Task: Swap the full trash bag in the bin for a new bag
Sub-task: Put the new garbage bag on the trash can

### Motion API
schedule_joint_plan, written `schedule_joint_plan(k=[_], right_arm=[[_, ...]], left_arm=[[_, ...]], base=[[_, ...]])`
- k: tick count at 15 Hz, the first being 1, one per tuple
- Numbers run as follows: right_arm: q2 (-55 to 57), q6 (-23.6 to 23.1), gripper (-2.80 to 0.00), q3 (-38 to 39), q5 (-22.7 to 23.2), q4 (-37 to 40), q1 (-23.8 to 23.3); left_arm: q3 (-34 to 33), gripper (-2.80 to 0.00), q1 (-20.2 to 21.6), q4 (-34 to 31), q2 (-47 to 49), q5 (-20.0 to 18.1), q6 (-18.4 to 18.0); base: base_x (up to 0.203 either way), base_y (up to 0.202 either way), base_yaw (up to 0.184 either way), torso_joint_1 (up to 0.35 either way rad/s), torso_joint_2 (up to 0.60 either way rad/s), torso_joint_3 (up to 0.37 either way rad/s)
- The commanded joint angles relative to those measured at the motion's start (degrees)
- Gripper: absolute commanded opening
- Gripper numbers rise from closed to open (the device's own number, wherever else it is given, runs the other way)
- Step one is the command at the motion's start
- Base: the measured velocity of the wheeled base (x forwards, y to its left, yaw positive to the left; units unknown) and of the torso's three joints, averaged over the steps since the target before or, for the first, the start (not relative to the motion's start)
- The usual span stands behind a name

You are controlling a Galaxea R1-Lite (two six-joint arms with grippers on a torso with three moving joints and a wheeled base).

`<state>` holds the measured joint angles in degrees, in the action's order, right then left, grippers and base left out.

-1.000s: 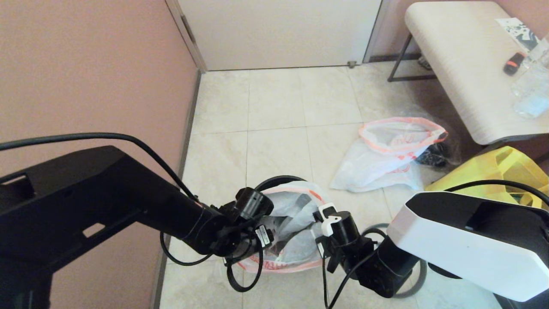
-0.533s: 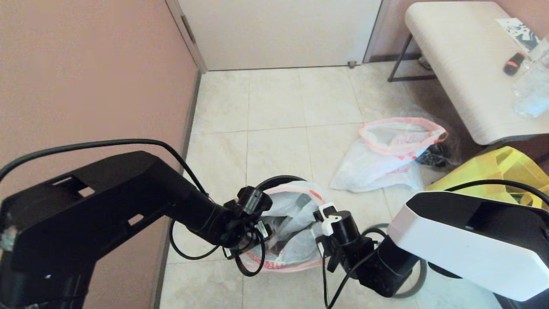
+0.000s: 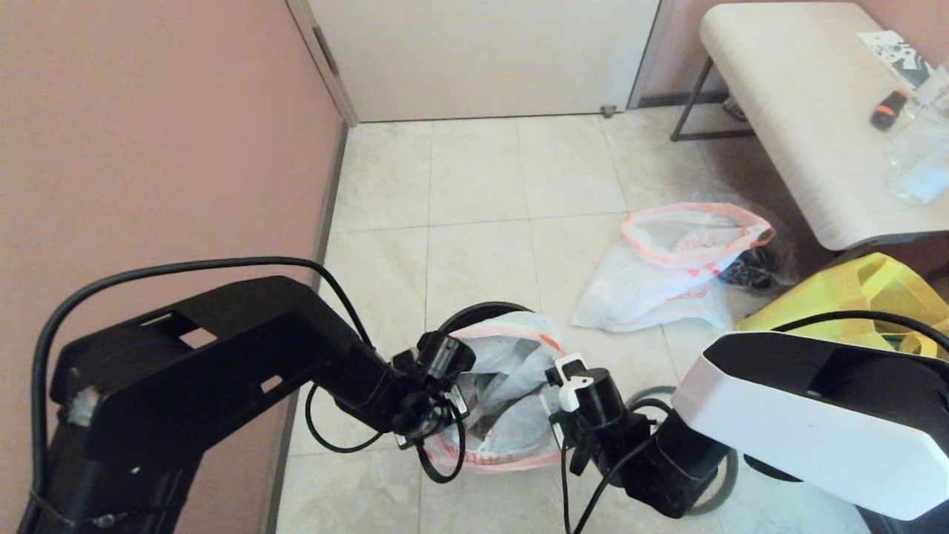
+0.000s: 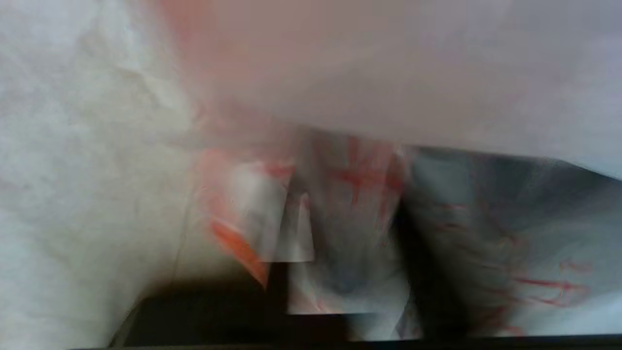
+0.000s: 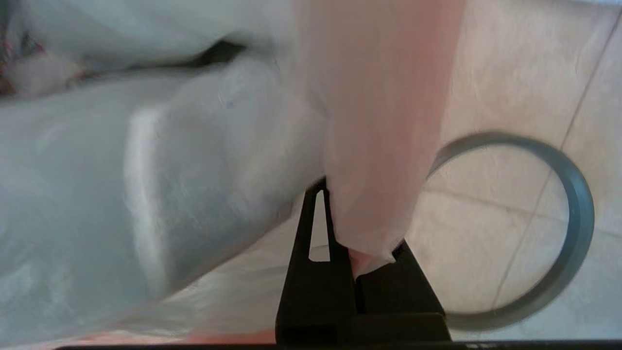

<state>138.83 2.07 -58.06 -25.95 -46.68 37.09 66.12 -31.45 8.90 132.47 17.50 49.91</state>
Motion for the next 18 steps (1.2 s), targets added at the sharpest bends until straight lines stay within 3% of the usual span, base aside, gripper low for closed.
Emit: schedule_joint_plan(k=[1, 6, 11, 13, 18], right_arm=[[-0.8, 0.2, -2.80, 1.8, -0.2, -0.3, -0.3], [-1.0, -0.6, -2.80, 0.0, 0.1, -0.4, -0.7], [0.8, -2.8, -2.80, -4.7, 0.5, -0.4, 0.9], [1.2, -3.9, -2.80, -6.9, 0.7, 0.0, 1.3], [1.7, -4.8, -2.80, -16.2, 3.1, 7.3, 3.1]], left_arm=[[0.0, -2.80, 0.1, 0.3, 0.9, 0.2, -0.1], [-0.3, -2.80, 0.2, 0.2, 0.5, 0.3, 0.0], [-3.3, -2.80, 7.0, 0.4, -3.7, -0.5, 0.0], [-3.4, -2.80, 10.0, 0.2, -5.0, -3.3, -0.1], [-4.8, -2.80, 11.4, 0.2, -6.4, -4.1, -0.7]], base=[[0.000, 0.000, 0.000, 0.000, 0.00, 0.000], [0.000, 0.000, 0.000, 0.000, 0.00, 0.000], [0.000, 0.000, 0.000, 0.000, 0.00, 0.000], [0.000, 0.000, 0.000, 0.000, 0.00, 0.000], [0.000, 0.000, 0.000, 0.000, 0.00, 0.000]])
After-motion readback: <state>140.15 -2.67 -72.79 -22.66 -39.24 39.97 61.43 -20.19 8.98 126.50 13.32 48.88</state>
